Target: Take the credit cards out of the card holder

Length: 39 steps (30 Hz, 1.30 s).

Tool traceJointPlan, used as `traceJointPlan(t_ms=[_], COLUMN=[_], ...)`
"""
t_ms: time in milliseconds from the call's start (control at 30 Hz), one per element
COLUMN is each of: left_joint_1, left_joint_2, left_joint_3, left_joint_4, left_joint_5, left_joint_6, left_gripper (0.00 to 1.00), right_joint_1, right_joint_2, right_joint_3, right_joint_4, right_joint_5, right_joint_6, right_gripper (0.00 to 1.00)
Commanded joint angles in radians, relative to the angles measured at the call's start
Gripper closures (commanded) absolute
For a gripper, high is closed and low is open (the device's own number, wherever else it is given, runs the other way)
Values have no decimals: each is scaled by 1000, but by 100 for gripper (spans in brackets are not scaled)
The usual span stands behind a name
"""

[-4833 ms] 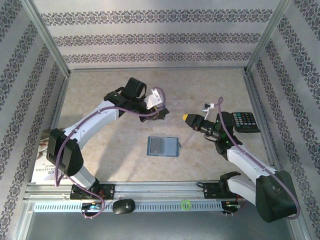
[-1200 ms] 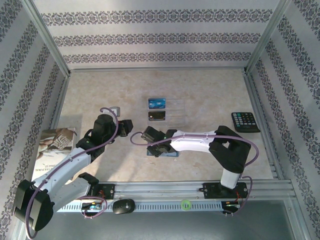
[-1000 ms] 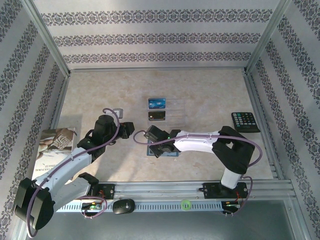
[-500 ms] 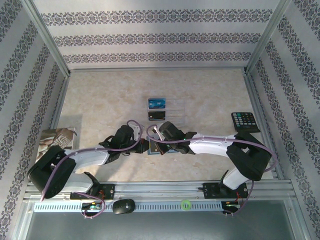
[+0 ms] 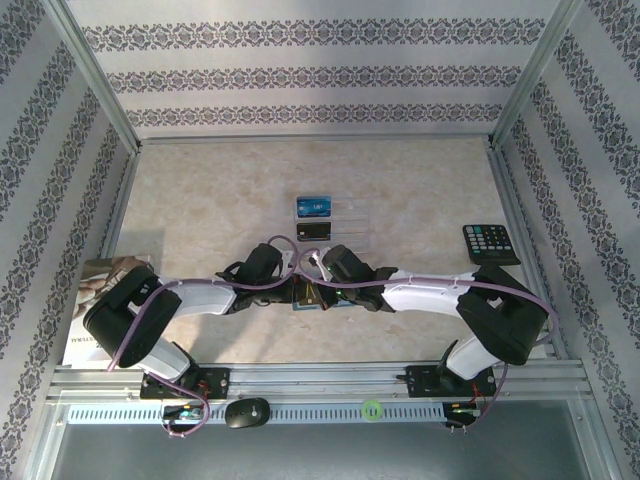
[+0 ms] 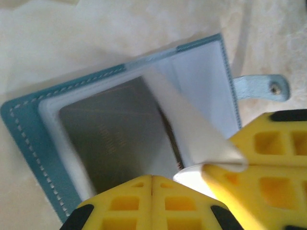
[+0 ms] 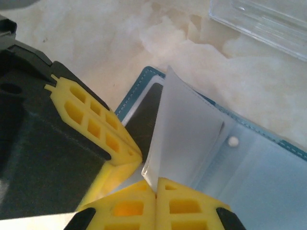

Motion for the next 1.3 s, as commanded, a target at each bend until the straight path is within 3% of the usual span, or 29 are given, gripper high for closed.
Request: traceJointPlan(t_ms=[0, 67, 233, 300, 367, 433, 533, 667, 933, 1267], left_joint_1=[-17, -18, -18, -19, -18, -18, -18, -18, -16, -16], left_joint_2=[14, 28, 47, 29, 18, 16, 21, 15, 17, -98], left_joint_3=[19, 15, 28, 33, 33, 30, 33, 39, 49, 54], left_joint_4=[-113, -117, -126, -138, -140, -130, -118, -123, -130, -204], left_joint_5=[-3, 13, 27, 19, 17, 23, 24, 19, 21, -26], left_joint_6=[24, 26, 41, 50, 56, 55, 54, 63, 79, 108], left_gripper=[100, 100, 100, 100, 100, 100, 100, 100, 100, 99], right_joint_1=[-9, -10, -14, -13, -18, -40, -66, -76, -132, -158], right_joint_2=[-49, -71, -162, -235, -296, -288, -178, -69, 5, 24], right_joint_3=[-38, -58, -126, -139, -120, -63, 33, 47, 2, 5], right_joint_4=[24, 5, -31, -30, -21, -16, -37, -32, -18, -20], right_joint_5=[75, 132, 288, 301, 236, 78, -85, -129, -229, -249], right_joint_6=[74, 118, 259, 240, 186, 153, 175, 223, 314, 321], right_gripper=[100, 97, 72, 69, 67, 64, 70, 77, 76, 72])
